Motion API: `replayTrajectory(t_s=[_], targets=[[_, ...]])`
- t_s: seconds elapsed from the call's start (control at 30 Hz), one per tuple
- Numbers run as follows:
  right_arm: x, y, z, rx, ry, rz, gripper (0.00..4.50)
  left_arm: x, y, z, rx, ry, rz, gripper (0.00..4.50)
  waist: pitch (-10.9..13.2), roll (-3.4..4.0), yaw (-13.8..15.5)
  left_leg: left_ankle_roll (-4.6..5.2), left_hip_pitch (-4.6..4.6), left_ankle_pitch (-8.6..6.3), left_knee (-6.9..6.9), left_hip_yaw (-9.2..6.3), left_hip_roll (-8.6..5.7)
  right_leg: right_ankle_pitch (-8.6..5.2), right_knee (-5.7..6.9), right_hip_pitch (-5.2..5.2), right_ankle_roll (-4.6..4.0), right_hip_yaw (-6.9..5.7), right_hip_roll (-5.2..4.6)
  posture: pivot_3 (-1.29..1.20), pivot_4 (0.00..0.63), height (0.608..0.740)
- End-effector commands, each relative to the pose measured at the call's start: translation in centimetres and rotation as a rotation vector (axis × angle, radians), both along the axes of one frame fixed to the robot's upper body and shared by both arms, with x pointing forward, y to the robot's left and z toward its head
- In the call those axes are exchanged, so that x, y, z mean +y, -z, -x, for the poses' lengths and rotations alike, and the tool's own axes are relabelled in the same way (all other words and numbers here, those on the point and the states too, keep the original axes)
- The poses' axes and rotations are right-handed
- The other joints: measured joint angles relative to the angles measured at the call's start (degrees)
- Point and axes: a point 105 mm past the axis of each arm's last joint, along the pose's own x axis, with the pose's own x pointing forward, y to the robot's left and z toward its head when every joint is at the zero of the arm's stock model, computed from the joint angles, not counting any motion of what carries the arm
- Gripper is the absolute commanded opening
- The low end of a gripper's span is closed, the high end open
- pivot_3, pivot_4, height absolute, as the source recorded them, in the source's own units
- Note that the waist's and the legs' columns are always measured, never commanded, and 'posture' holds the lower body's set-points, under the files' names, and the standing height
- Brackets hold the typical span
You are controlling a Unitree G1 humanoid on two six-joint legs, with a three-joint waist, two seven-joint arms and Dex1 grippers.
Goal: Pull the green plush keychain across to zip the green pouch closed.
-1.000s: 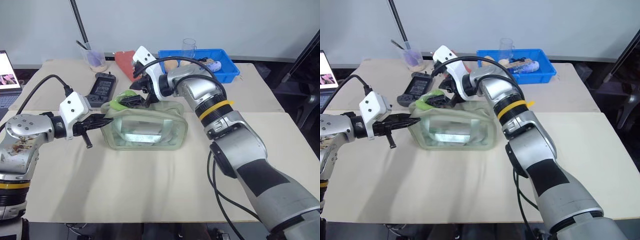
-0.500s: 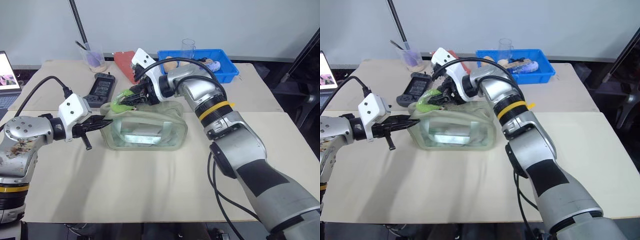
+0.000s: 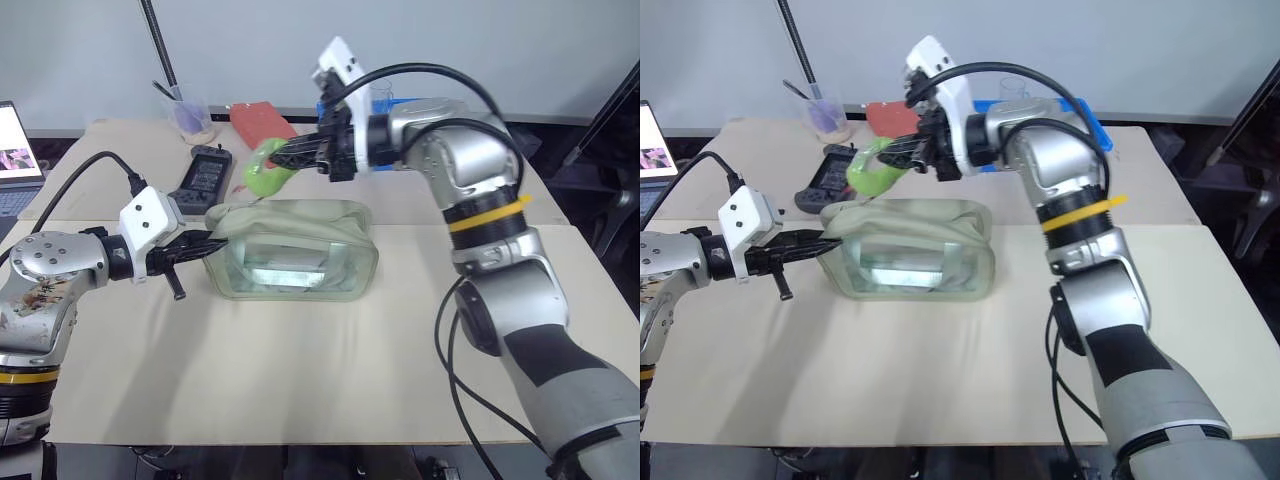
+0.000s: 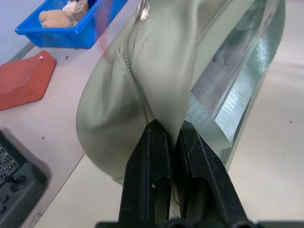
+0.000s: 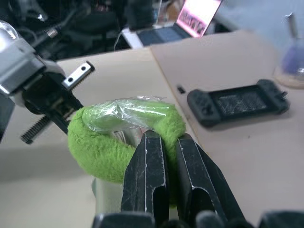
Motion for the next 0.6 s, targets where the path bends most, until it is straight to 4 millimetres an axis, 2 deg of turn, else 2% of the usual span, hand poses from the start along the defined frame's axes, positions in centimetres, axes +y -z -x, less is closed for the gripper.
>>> replayTrajectory(t_s=[0.03,0.3,0.4,0.5,0.6], targets=[[-4.4,-2.1,0.0,-0.083,0.16,-0.055,0.01,0.6,0.4,-0.1,0.018,-0.031,-0.001,0.0,0.0,0.0,0.07,0.0,0.0,0.0,0.01,0.0,-0.02,0.0,-0.01,0.0,0.0,0.0,-0.02,0.0,0.15,0.74],[-13.1,0.0,-1.0,-0.092,0.518,-0.054,0.01,1.7,0.1,-1.0,0.014,-0.054,-0.012,0.0,0.0,0.0,-0.33,0.0,0.03,0.0,0.0,0.06,0.02,-0.01,-0.01,-0.01,0.0,0.06,0.03,0.0,0.15,0.74],[-15.6,1.1,-1.0,-0.073,0.613,-0.056,0.01,1.9,0.1,-1.3,0.016,-0.05,-0.016,0.0,0.0,0.0,-0.43,0.01,0.02,0.0,0.0,0.08,0.04,-0.01,-0.02,-0.02,0.0,0.09,0.04,0.0,0.15,0.74],[-17.2,3.5,-1.3,-0.021,0.68,-0.05,0.01,1.7,0.2,-1.6,0.018,-0.035,-0.021,0.0,0.0,0.0,-0.33,0.01,0.0,0.01,0.0,0.09,0.03,-0.01,-0.04,-0.01,0.01,0.1,0.04,0.0,0.15,0.74],[-17.5,6.5,-1.4,0.054,0.704,-0.047,0.01,1.5,0.2,-1.8,0.018,-0.018,-0.022,0.0,-0.01,-0.01,-0.23,0.01,0.01,0.01,0.01,0.11,0.03,-0.01,-0.08,0.02,0.01,0.11,0.04,0.0,0.15,0.74]])
